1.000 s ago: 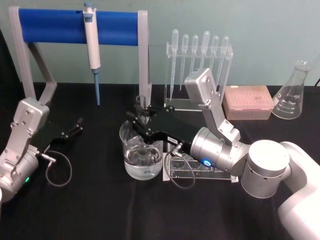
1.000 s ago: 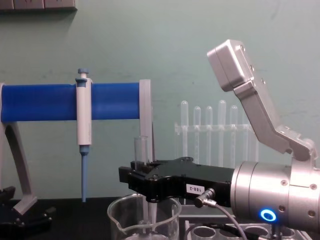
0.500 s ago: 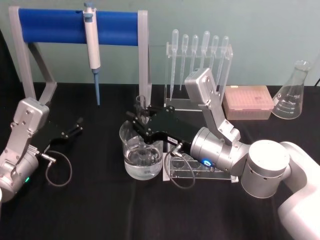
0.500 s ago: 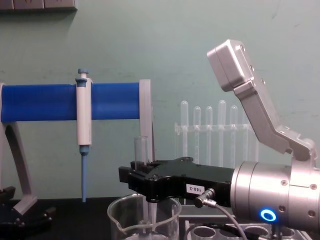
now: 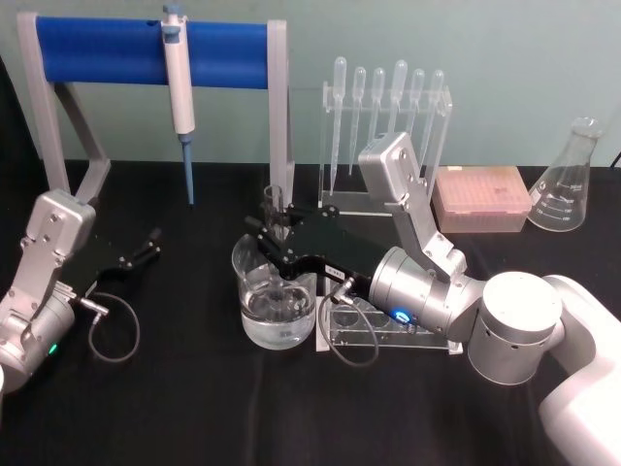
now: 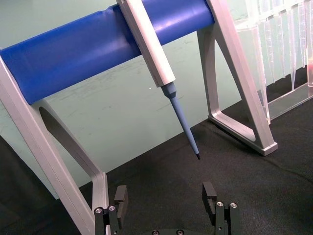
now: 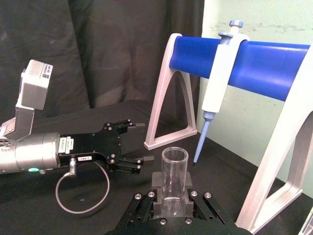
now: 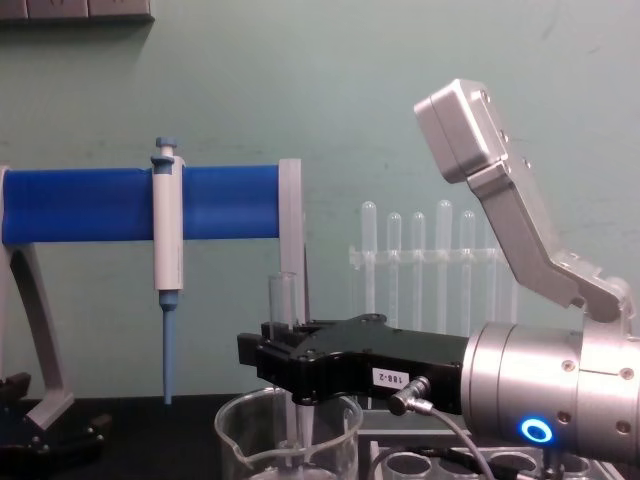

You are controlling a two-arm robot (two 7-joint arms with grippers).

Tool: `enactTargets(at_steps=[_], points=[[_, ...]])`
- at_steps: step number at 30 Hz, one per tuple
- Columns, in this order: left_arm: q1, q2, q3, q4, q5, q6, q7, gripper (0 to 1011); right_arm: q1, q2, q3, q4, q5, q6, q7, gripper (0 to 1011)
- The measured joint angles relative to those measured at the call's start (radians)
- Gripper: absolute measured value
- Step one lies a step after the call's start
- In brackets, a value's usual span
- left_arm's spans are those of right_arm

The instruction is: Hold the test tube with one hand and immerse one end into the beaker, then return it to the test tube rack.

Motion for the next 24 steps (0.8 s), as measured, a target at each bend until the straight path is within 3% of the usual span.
enactTargets(at_steps=[24], points=[[0.000,0.000,0.000,0.000,0.000,0.000,0.000,1000,0.000,0.000,0.000,0.000,0.000,0.000,0.000,227]])
